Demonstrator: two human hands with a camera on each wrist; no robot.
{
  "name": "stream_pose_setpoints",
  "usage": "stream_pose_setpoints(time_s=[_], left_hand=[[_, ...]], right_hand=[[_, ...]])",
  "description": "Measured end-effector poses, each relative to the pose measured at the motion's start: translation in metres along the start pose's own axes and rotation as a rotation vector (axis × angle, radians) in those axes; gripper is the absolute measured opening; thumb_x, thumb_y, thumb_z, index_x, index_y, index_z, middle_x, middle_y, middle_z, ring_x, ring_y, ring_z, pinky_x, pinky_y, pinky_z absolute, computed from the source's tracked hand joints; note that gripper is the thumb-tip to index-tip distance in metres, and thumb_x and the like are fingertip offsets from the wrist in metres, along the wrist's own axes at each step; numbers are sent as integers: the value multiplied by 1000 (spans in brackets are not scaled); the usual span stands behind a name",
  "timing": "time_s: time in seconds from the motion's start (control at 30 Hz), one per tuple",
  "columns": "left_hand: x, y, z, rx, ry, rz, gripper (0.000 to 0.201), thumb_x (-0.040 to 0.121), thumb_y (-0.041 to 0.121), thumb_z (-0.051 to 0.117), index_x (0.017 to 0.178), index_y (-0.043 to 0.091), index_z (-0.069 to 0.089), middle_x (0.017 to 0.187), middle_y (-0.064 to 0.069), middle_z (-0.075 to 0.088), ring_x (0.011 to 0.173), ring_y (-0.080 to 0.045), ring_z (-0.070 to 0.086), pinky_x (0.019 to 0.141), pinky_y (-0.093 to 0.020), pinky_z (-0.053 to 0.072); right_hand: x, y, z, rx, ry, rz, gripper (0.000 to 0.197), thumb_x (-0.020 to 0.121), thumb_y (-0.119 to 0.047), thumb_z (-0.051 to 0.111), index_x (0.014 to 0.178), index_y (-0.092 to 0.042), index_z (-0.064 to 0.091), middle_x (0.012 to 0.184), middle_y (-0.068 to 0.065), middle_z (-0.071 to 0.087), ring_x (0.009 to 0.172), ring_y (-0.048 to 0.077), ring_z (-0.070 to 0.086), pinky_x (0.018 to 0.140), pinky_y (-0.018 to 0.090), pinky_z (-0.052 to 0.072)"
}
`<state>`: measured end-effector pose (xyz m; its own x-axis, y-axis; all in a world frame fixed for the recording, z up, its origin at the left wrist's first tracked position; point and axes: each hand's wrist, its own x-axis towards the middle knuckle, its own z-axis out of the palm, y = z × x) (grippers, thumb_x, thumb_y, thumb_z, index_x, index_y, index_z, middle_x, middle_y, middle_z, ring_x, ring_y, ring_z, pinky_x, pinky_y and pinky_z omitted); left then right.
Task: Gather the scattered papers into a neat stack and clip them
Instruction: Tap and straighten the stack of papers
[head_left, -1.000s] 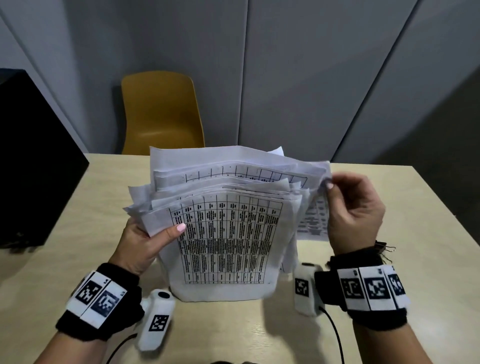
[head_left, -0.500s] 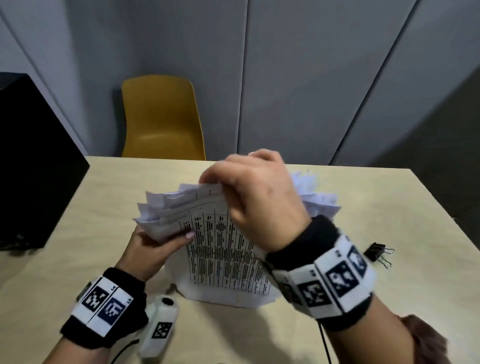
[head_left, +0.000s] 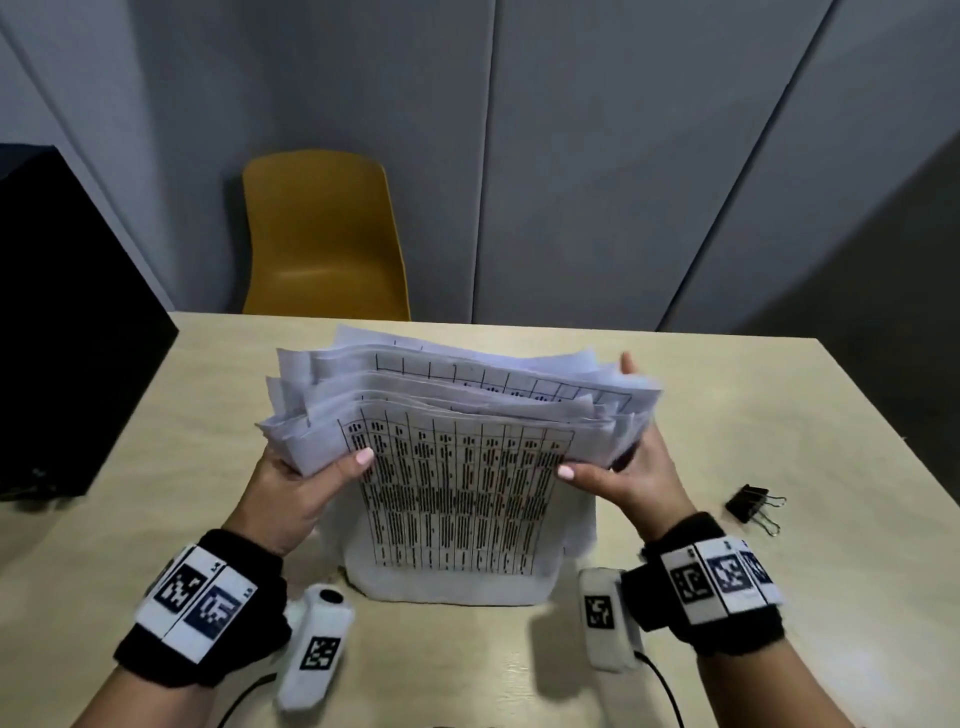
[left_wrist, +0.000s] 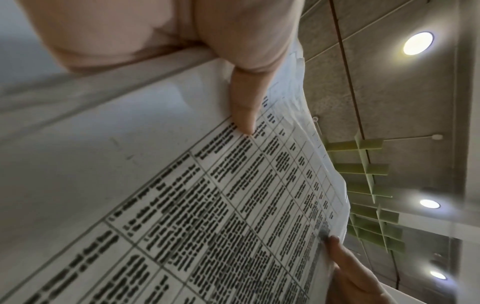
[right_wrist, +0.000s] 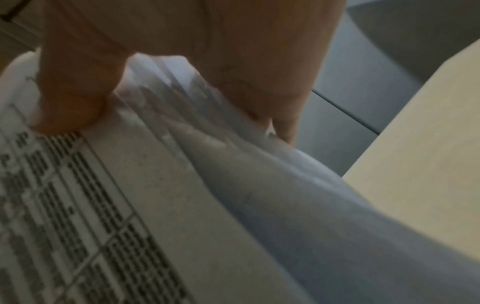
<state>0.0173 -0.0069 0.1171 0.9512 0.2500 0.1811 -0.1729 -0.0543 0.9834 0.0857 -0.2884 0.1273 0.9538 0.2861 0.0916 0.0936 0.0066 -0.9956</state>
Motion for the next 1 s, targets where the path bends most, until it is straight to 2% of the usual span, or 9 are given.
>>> stream_pose_setpoints(time_s=[0.07,0.13,0.23,0.4,0.5,0.6,0.7,0.87,1.0], left_hand=[[0,0,1,23,13,21,33,74,0,71,91,28,68,88,21,72,89,3,65,76,-10,50],[-1,-1,3,54,86,67,38,75,-2,69,86,35,71,85,26,71,86,7,64,75,-8,49],[-3,2,10,137,250,148,60,79,-3,64,79,57,66,76,38,66,79,17,61,73,-3,45],[-2,14,16,97,245,308,58,75,-5,67,84,52,69,82,38,66,86,14,62,77,-5,47],[-2,13,15,46,68,229,44,64,6,79,81,46,72,80,30,70,82,8,66,72,-11,52],[-1,1,12,26,13,90,36,71,-2,73,84,31,74,82,24,72,86,3,67,70,-10,51],[3,-7,6,-7,41,42,31,74,0,69,96,21,65,88,22,73,92,0,67,74,-10,50],[5,-12,-8,-32,13,6,70,47,56,81,102,15,66,99,7,74,95,-11,68,79,-20,54],[5,-11,-8,-17,8,29,44,60,37,81,94,11,68,90,12,75,88,-5,68,79,-20,55]], right_hand=[[2,3,3,-15,-7,-8,87,56,9,82,131,-14,43,97,-19,72,93,-5,65,76,12,51],[2,7,8,-62,64,-69,51,59,2,82,106,-3,61,84,-16,74,81,1,68,69,16,54],[-3,6,15,-24,196,-157,30,62,5,80,83,-11,65,75,-16,73,71,1,66,65,17,54],[-7,-6,26,62,284,-322,39,64,15,73,80,-20,67,71,-22,71,67,-6,64,62,10,50],[-10,-4,26,90,255,-310,47,62,4,78,103,2,56,85,-18,72,80,-1,67,71,12,51],[-14,6,20,95,154,-225,54,65,2,75,110,-11,49,97,-17,71,94,0,66,79,14,50],[-15,15,10,203,155,-180,57,61,0,58,117,-7,48,105,3,66,97,13,61,85,25,50],[-14,21,-10,414,144,-1,45,65,11,35,91,-11,65,65,-2,63,55,6,54,53,15,46],[-14,30,-22,356,122,64,49,85,18,30,90,-12,68,77,2,71,67,11,64,61,20,54]])
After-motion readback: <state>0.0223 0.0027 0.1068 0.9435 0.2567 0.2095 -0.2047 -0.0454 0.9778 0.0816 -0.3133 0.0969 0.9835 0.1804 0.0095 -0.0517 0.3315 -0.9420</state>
